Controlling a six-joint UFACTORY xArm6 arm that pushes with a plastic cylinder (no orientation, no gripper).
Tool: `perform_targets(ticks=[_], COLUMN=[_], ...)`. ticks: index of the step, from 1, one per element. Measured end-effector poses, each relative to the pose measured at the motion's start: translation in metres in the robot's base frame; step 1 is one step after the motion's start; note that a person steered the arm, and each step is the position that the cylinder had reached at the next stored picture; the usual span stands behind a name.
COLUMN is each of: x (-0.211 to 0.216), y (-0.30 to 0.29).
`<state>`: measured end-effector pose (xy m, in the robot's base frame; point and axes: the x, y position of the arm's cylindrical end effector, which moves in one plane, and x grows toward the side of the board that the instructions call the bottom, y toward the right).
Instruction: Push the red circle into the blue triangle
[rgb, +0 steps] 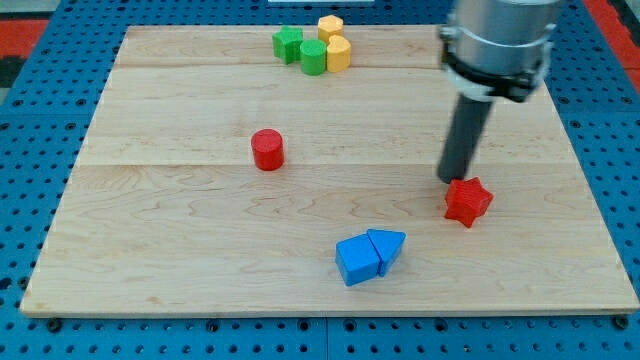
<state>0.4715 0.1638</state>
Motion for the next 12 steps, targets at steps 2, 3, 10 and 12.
perform_targets(ticks=[2,3,10,12], x=[0.049,-0.008,-0.048,0.001], y=[0.012,-0.03,-0.134,-0.094])
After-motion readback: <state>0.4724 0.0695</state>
